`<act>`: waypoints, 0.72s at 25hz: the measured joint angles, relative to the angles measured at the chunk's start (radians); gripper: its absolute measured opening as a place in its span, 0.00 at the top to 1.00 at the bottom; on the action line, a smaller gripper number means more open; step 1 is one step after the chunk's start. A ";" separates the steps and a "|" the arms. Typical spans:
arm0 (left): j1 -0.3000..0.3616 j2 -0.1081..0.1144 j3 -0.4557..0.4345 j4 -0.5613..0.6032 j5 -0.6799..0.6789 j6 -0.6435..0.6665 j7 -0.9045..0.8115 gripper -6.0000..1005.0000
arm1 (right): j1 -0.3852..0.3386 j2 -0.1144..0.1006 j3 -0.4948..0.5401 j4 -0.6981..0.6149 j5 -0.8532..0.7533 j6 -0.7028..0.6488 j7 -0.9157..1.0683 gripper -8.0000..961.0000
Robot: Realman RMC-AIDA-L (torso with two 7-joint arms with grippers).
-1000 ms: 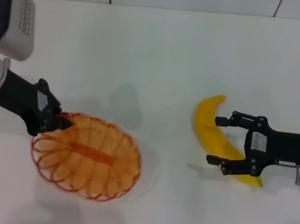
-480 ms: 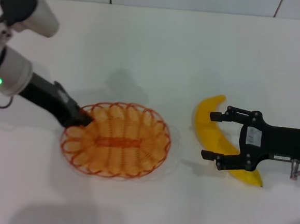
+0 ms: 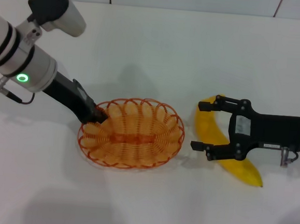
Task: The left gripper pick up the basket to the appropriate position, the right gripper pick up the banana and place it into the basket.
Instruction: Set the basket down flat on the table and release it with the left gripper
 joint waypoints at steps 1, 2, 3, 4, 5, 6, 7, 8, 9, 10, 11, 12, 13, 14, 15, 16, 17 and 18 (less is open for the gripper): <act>-0.001 0.000 0.013 -0.009 -0.003 -0.013 0.002 0.92 | 0.003 0.000 0.000 0.001 0.000 0.000 0.000 0.07; -0.003 -0.001 0.023 -0.015 -0.006 -0.026 0.005 0.92 | 0.005 0.000 0.000 0.002 0.000 0.000 0.000 0.07; -0.005 -0.002 0.033 -0.022 -0.009 -0.038 0.010 0.92 | 0.008 0.000 0.001 0.002 0.000 0.000 0.000 0.07; -0.008 -0.004 0.044 -0.029 -0.013 -0.053 0.020 0.92 | 0.009 0.000 0.001 0.002 0.000 0.000 0.000 0.07; -0.010 -0.005 0.051 -0.033 -0.017 -0.062 0.032 0.92 | 0.011 0.001 0.002 0.002 0.000 0.000 0.000 0.07; -0.012 -0.006 0.056 -0.034 -0.023 -0.069 0.043 0.92 | 0.012 0.001 0.002 0.002 0.000 0.000 0.000 0.07; -0.013 -0.007 0.062 -0.035 -0.034 -0.075 0.054 0.92 | 0.012 0.001 0.002 0.002 0.000 0.000 0.000 0.07; -0.013 -0.008 0.066 -0.036 -0.044 -0.078 0.062 0.92 | 0.012 0.001 0.002 0.003 0.000 0.000 0.000 0.07; -0.013 -0.008 0.069 -0.036 -0.053 -0.080 0.066 0.92 | 0.010 0.001 0.003 0.003 0.000 0.000 0.000 0.07; -0.013 -0.008 0.070 -0.035 -0.060 -0.080 0.067 0.92 | 0.008 0.001 0.004 0.003 0.000 0.000 0.000 0.07; -0.013 -0.007 0.071 -0.033 -0.068 -0.081 0.067 0.92 | 0.007 0.001 0.004 0.003 0.000 0.000 0.000 0.07; -0.013 -0.007 0.071 -0.031 -0.072 -0.081 0.067 0.92 | 0.005 0.001 0.004 0.003 0.000 0.000 0.000 0.07; -0.014 -0.007 0.071 -0.030 -0.073 -0.081 0.067 0.92 | 0.004 0.000 0.004 0.003 0.000 0.000 0.000 0.07; -0.014 -0.006 0.072 -0.029 -0.074 -0.081 0.067 0.92 | 0.004 0.000 0.004 0.003 0.000 0.000 0.000 0.07; -0.015 -0.007 0.075 -0.029 -0.075 -0.081 0.066 0.92 | 0.004 0.000 0.004 0.003 0.000 0.000 0.000 0.07; -0.015 -0.007 0.078 -0.029 -0.075 -0.082 0.064 0.92 | 0.004 0.000 0.004 0.003 0.000 0.000 0.000 0.07; -0.015 -0.007 0.080 -0.029 -0.075 -0.082 0.062 0.92 | 0.005 0.000 0.004 0.003 0.000 0.000 0.000 0.07; -0.016 -0.007 0.081 -0.030 -0.073 -0.082 0.061 0.92 | 0.005 0.000 0.004 0.003 0.000 0.000 0.000 0.07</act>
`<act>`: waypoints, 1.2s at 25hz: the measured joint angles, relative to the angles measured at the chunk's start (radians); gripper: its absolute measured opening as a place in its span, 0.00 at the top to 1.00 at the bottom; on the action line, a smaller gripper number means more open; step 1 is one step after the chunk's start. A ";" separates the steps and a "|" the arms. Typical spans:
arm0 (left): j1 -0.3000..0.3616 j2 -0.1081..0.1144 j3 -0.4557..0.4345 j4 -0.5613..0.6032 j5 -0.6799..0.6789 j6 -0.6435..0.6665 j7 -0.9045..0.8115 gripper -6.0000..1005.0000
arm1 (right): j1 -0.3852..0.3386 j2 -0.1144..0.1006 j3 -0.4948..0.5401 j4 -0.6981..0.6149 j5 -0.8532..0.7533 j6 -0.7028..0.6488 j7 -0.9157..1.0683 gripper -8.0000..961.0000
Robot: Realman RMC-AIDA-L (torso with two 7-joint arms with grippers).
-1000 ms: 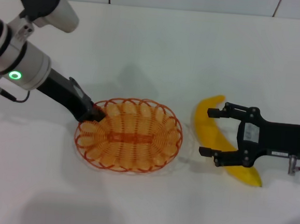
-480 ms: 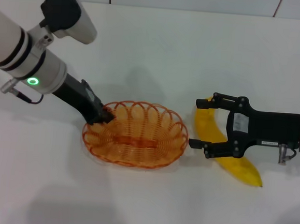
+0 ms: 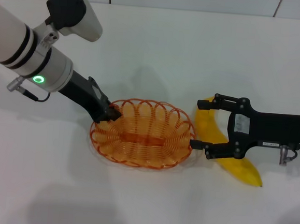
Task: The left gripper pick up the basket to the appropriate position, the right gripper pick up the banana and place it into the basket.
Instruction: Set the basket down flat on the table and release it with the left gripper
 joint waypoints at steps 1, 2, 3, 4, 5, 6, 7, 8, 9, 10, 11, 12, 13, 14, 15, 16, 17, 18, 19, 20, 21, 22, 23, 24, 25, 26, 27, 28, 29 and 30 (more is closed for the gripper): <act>0.000 0.000 0.000 0.000 0.002 0.000 -0.001 0.92 | 0.000 0.000 -0.001 0.000 0.000 0.000 0.000 0.07; 0.000 0.000 0.000 -0.001 0.003 0.000 -0.003 0.92 | 0.001 0.000 -0.001 0.000 0.000 0.000 0.000 0.07; 0.000 0.000 0.000 -0.001 0.004 0.000 -0.004 0.92 | 0.001 0.000 -0.002 0.000 0.000 0.000 0.000 0.07; 0.000 0.000 0.000 -0.001 0.004 -0.001 -0.005 0.92 | 0.001 0.000 -0.002 0.000 0.000 0.000 0.000 0.07; 0.000 0.000 0.000 -0.001 0.004 -0.001 -0.005 0.92 | 0.000 0.000 -0.002 0.000 0.000 0.000 0.000 0.07; -0.001 0.001 0.000 0.000 0.005 -0.001 -0.005 0.92 | 0.000 0.000 -0.002 0.000 0.000 0.000 0.000 0.07; -0.001 0.001 0.000 0.000 0.005 -0.002 -0.005 0.92 | 0.000 0.000 -0.002 0.000 0.000 0.000 0.000 0.07; -0.001 0.001 0.000 0.000 0.006 -0.002 -0.005 0.92 | -0.001 0.000 -0.002 0.000 0.000 0.000 0.000 0.07; -0.001 0.001 0.000 0.001 0.006 -0.002 -0.005 0.92 | -0.001 0.000 -0.002 0.000 0.000 0.000 0.000 0.07; -0.001 0.001 0.000 0.001 0.007 -0.003 -0.004 0.92 | -0.001 0.000 -0.003 0.000 0.000 0.000 0.000 0.07; -0.001 0.001 0.000 0.001 0.007 -0.005 -0.004 0.91 | -0.001 0.000 -0.003 0.000 0.000 0.000 0.000 0.07; -0.001 0.002 0.000 0.002 0.007 -0.009 -0.003 0.89 | -0.001 0.000 -0.003 0.000 0.000 0.000 0.000 0.07; -0.001 0.002 0.000 0.002 0.007 -0.012 -0.003 0.88 | -0.001 0.000 -0.004 0.000 0.000 0.000 0.000 0.07; -0.001 0.002 0.000 0.002 0.007 -0.014 -0.003 0.86 | -0.002 0.000 -0.004 0.000 0.000 0.000 0.000 0.07; 0.000 0.002 0.000 0.002 0.006 -0.016 -0.002 0.85 | -0.002 0.000 -0.004 0.000 0.000 0.000 0.000 0.07; 0.000 0.002 0.000 0.002 0.006 -0.016 -0.002 0.83 | -0.002 0.000 -0.004 0.000 0.000 0.000 0.000 0.07; 0.000 0.002 0.000 0.002 0.006 -0.017 -0.002 0.81 | -0.002 0.000 -0.004 0.000 0.000 0.000 0.000 0.07; 0.001 0.003 0.000 0.003 0.006 -0.017 -0.001 0.80 | -0.002 0.000 -0.004 0.000 0.000 0.000 0.000 0.07; 0.001 0.003 0.000 0.003 0.004 -0.018 -0.001 0.78 | -0.002 0.000 -0.004 0.000 0.000 0.000 0.000 0.07; 0.001 0.004 0.000 0.003 0.003 -0.018 -0.001 0.77 | -0.002 0.000 -0.004 0.000 0.000 0.000 0.000 0.07; 0.002 0.004 0.000 0.004 0.002 -0.018 -0.001 0.77 | -0.002 0.000 -0.004 0.000 0.000 0.000 0.000 0.07; 0.002 0.004 0.000 0.004 0.002 -0.018 0.000 0.77 | -0.002 0.000 -0.003 0.000 0.000 0.000 0.000 0.07; 0.002 0.004 0.000 0.004 0.002 -0.018 0.000 0.77 | -0.002 0.000 -0.002 0.000 -0.001 0.000 0.000 0.07; 0.002 0.003 0.000 0.005 0.002 -0.018 0.001 0.77 | -0.002 0.000 -0.001 0.000 -0.001 0.000 0.000 0.07; 0.003 0.003 0.000 0.006 0.002 -0.018 0.002 0.77 | -0.002 0.000 -0.001 0.000 -0.002 0.000 0.000 0.07; 0.003 0.003 0.000 0.007 0.002 -0.017 0.002 0.76 | -0.002 0.000 -0.001 0.000 -0.002 0.000 0.000 0.07; 0.006 0.003 0.000 0.014 0.002 -0.016 0.002 0.74 | -0.003 0.000 0.000 0.000 -0.002 0.000 0.000 0.07; 0.012 0.003 0.000 0.025 0.002 -0.011 0.002 0.72 | -0.006 0.000 0.000 0.000 -0.002 0.000 0.000 0.07; 0.020 0.002 0.000 0.043 0.001 -0.006 0.001 0.70 | -0.009 -0.001 0.000 -0.001 -0.002 -0.001 0.000 0.07; 0.034 0.002 0.000 0.070 -0.002 0.003 0.001 0.67 | -0.014 -0.001 0.002 -0.003 -0.002 -0.002 0.000 0.07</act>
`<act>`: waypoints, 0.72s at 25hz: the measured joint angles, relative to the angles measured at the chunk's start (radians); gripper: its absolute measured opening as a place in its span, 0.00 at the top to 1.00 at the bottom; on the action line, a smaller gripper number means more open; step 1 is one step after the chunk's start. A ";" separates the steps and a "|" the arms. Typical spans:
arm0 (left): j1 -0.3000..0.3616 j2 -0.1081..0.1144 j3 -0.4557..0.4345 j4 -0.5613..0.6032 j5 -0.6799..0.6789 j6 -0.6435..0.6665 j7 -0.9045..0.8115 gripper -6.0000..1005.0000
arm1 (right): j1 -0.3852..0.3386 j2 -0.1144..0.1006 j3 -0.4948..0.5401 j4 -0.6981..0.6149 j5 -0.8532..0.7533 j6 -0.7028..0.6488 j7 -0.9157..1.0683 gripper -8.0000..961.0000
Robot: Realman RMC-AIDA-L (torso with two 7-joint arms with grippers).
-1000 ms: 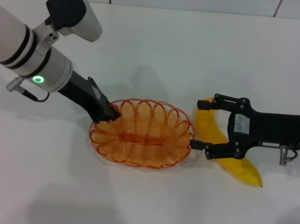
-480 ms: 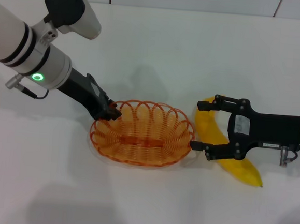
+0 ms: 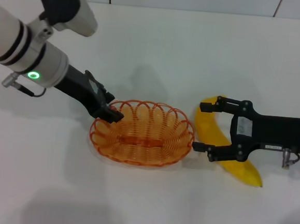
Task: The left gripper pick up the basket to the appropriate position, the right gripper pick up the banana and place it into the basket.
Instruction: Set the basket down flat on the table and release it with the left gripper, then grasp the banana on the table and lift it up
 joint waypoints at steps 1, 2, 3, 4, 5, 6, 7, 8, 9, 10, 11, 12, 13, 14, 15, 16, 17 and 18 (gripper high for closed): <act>0.015 0.000 0.000 0.031 -0.005 0.010 -0.001 0.65 | -0.003 0.000 0.003 -0.001 0.000 -0.001 0.000 0.07; 0.039 -0.001 0.001 0.071 -0.014 0.024 -0.003 0.63 | -0.007 0.000 0.008 -0.003 0.000 -0.002 0.000 0.07; 0.070 -0.001 0.001 0.130 -0.030 0.043 -0.004 0.51 | -0.010 0.000 0.015 -0.004 0.000 -0.003 0.000 0.07; 0.102 -0.001 0.002 0.185 -0.049 0.064 -0.004 0.40 | -0.014 -0.001 0.023 -0.004 0.000 -0.005 0.000 0.07; 0.138 0.001 0.002 0.242 -0.074 0.084 -0.004 0.35 | -0.019 -0.001 0.032 -0.005 0.000 -0.006 0.000 0.07; 0.178 0.003 0.002 0.298 -0.095 0.104 -0.003 0.31 | -0.024 -0.001 0.039 -0.006 0.001 -0.007 0.000 0.07; 0.226 0.004 0.001 0.368 -0.121 0.125 -0.001 0.27 | -0.030 -0.002 0.048 -0.007 0.001 -0.008 0.000 0.07; 0.226 0.004 0.001 0.368 -0.121 0.125 -0.001 0.22 | -0.036 -0.002 0.056 -0.010 0.001 -0.008 0.000 0.07; 0.348 0.006 -0.003 0.521 -0.172 0.162 0.019 0.18 | -0.044 -0.002 0.065 -0.014 0.001 -0.009 0.000 0.07; 0.378 0.006 -0.005 0.549 -0.185 0.164 0.031 0.17 | -0.052 -0.002 0.074 -0.019 0.001 -0.009 0.000 0.07; 0.397 0.006 -0.006 0.566 -0.191 0.167 0.037 0.16 | -0.060 -0.002 0.083 -0.024 0.001 -0.009 0.000 0.07; 0.459 0.006 -0.009 0.610 -0.223 0.169 0.075 0.15 | -0.068 -0.002 0.093 -0.028 0.001 -0.009 0.000 0.07; 0.500 0.006 -0.014 0.622 -0.248 0.169 0.116 0.14 | -0.077 -0.002 0.104 -0.030 0.001 -0.009 0.000 0.07; 0.541 0.007 -0.019 0.629 -0.276 0.171 0.165 0.13 | -0.084 -0.002 0.116 -0.031 0.002 -0.009 0.000 0.07; 0.587 0.007 -0.027 0.627 -0.318 0.171 0.244 0.13 | -0.093 -0.002 0.129 -0.032 0.002 -0.009 0.000 0.07; 0.635 0.006 -0.039 0.614 -0.361 0.170 0.326 0.13 | -0.099 -0.002 0.143 -0.032 0.002 -0.008 0.000 0.07; 0.678 0.006 -0.053 0.597 -0.404 0.168 0.407 0.13 | -0.106 -0.002 0.154 -0.033 0.002 -0.006 0.000 0.07; 0.700 0.005 -0.063 0.575 -0.434 0.168 0.454 0.13 | -0.110 -0.002 0.160 -0.034 0.002 -0.004 0.000 0.07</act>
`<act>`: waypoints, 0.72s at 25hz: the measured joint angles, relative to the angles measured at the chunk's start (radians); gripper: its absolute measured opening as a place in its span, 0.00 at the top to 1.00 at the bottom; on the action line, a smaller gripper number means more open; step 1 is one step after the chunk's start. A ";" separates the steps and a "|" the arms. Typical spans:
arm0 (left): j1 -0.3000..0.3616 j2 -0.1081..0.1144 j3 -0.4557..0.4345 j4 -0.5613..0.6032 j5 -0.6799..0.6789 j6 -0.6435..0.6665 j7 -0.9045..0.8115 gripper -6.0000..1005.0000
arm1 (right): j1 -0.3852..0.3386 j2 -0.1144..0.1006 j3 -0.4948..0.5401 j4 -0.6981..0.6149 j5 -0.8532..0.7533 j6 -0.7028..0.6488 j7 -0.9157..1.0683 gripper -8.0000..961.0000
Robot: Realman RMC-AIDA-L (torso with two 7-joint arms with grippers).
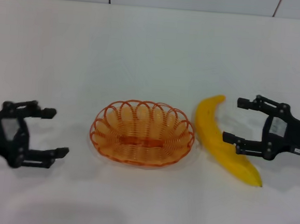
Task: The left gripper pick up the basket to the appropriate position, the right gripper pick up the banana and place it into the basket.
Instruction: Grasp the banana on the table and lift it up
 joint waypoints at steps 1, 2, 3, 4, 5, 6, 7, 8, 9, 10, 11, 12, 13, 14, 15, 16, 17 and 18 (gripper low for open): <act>0.040 0.000 -0.031 -0.067 -0.068 0.000 0.095 0.13 | -0.005 0.000 0.006 0.000 0.000 0.002 0.000 0.07; 0.054 0.000 -0.059 -0.131 -0.116 0.003 0.160 0.13 | -0.008 0.000 0.009 0.000 0.000 0.002 0.000 0.07; 0.055 0.000 -0.083 -0.187 -0.144 0.006 0.201 0.13 | -0.010 0.000 0.010 0.000 0.000 0.002 0.000 0.07; 0.051 0.001 -0.126 -0.278 -0.188 0.016 0.267 0.13 | -0.012 0.000 0.013 0.000 0.000 0.002 0.000 0.07; 0.037 0.002 -0.168 -0.367 -0.218 0.029 0.322 0.13 | -0.014 0.000 0.016 0.000 0.000 0.002 0.000 0.07; 0.013 0.005 -0.218 -0.439 -0.229 0.050 0.371 0.13 | -0.016 0.000 0.019 0.000 0.000 0.003 0.000 0.07; -0.003 0.007 -0.249 -0.489 -0.235 0.065 0.402 0.13 | -0.017 0.000 0.021 0.000 0.000 0.003 0.000 0.07; -0.030 0.013 -0.290 -0.544 -0.228 0.087 0.425 0.13 | -0.017 0.000 0.021 0.000 0.000 0.003 0.003 0.07; -0.052 0.020 -0.314 -0.577 -0.217 0.103 0.431 0.13 | -0.016 0.000 0.021 0.000 -0.001 0.003 0.010 0.07; -0.071 0.028 -0.328 -0.600 -0.209 0.114 0.430 0.13 | -0.013 0.000 0.021 0.000 -0.002 0.003 0.023 0.07; -0.083 0.034 -0.332 -0.615 -0.202 0.119 0.429 0.13 | -0.008 0.000 0.021 -0.003 -0.004 0.002 0.038 0.07; -0.096 0.040 -0.335 -0.627 -0.194 0.122 0.426 0.13 | -0.005 0.000 0.019 -0.011 -0.006 0.001 0.059 0.07; -0.105 0.042 -0.335 -0.638 -0.185 0.122 0.425 0.13 | -0.001 0.000 0.017 -0.020 -0.008 0.000 0.083 0.07; -0.114 0.043 -0.336 -0.645 -0.173 0.121 0.424 0.13 | 0.001 0.000 0.014 -0.039 -0.010 -0.002 0.119 0.07; -0.122 0.043 -0.337 -0.653 -0.158 0.119 0.423 0.13 | 0.004 0.000 0.008 -0.056 -0.012 -0.003 0.161 0.07; -0.131 0.043 -0.337 -0.661 -0.143 0.117 0.423 0.13 | 0.006 0.000 0.003 -0.074 -0.012 -0.005 0.199 0.07; -0.138 0.043 -0.338 -0.666 -0.131 0.115 0.422 0.13 | 0.010 0.000 -0.012 -0.094 -0.013 -0.008 0.247 0.07; -0.144 0.044 -0.339 -0.672 -0.119 0.114 0.422 0.13 | 0.014 0.000 -0.029 -0.120 -0.013 -0.014 0.298 0.07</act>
